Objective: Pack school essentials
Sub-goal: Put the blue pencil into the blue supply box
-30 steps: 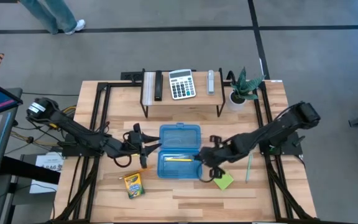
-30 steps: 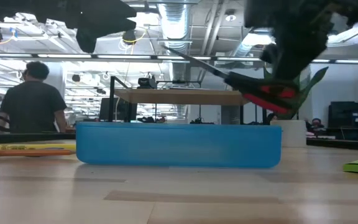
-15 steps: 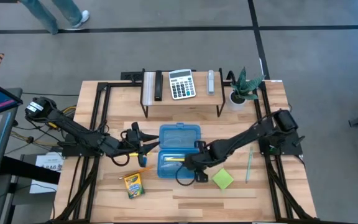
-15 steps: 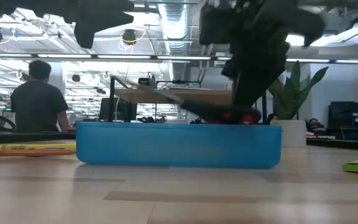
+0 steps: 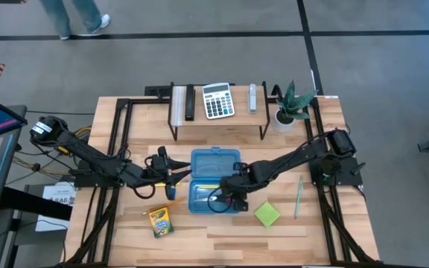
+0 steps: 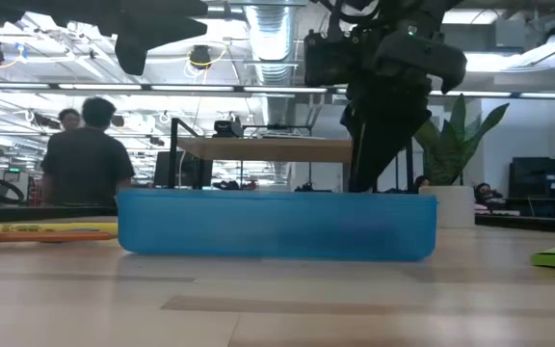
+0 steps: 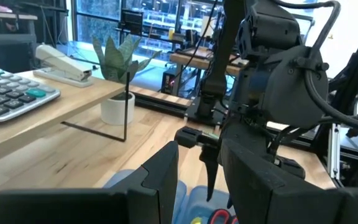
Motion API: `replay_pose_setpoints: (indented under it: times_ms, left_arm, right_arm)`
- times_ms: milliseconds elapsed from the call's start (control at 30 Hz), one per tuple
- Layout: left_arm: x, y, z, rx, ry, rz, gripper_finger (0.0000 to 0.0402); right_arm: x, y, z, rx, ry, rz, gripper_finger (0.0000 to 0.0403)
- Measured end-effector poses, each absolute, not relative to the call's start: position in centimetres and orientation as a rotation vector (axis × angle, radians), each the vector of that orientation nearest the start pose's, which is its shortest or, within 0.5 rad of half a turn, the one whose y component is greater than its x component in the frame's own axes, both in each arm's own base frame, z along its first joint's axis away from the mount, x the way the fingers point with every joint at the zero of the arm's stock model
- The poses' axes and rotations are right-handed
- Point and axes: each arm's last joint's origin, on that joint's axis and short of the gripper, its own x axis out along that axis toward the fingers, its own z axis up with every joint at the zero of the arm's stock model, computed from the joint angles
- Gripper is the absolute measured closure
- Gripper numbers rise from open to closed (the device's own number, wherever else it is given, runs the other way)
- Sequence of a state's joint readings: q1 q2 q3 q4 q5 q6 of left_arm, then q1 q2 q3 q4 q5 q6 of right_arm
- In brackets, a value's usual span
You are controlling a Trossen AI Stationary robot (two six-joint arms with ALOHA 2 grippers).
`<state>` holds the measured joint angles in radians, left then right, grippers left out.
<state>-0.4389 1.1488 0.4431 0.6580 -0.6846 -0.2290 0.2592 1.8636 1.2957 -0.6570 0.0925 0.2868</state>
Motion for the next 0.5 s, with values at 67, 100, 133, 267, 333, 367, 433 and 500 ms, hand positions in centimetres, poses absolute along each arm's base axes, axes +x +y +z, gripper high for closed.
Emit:
replay_pose_setpoints:
  times_ms: [67, 100, 133, 267, 333, 367, 433, 500]
  left_arm:
    - [21.4, -8.0, 22.6, -0.201, 0.016, 0.249, 0.0290]
    - [21.4, -8.0, 22.6, -0.199, 0.019, 0.250, 0.0290]
    - [21.4, -8.0, 22.5, -0.197, 0.024, 0.250, 0.0290]
    - [21.4, -8.0, 22.5, -0.209, 0.028, 0.242, 0.0290]
    - [21.4, -8.0, 22.5, -0.212, 0.029, 0.237, 0.0290]
    - [21.4, -8.1, 22.5, -0.213, 0.029, 0.233, 0.0290]
    - [21.4, -8.1, 22.5, -0.214, 0.029, 0.228, 0.0290]
    - [21.4, -8.1, 22.5, -0.214, 0.029, 0.225, 0.0290]
  right_arm:
    - [35.2, 9.1, 18.8, 0.033, 1.228, -0.032, 0.0224]
    - [35.0, 9.1, 19.2, 0.032, 1.224, -0.029, 0.0218]
    - [34.8, 9.2, 19.7, 0.034, 1.210, -0.027, 0.0214]
    - [33.2, 9.9, 22.1, 0.019, 1.157, -0.037, 0.0208]
    - [32.1, 10.2, 23.1, 0.025, 1.125, -0.047, 0.0209]
    - [31.4, 10.3, 23.4, 0.039, 1.108, -0.045, 0.0211]
    - [29.8, 10.5, 23.5, 0.068, 1.091, -0.047, 0.0217]
    - [28.0, 10.5, 22.7, 0.101, 1.101, -0.065, 0.0223]
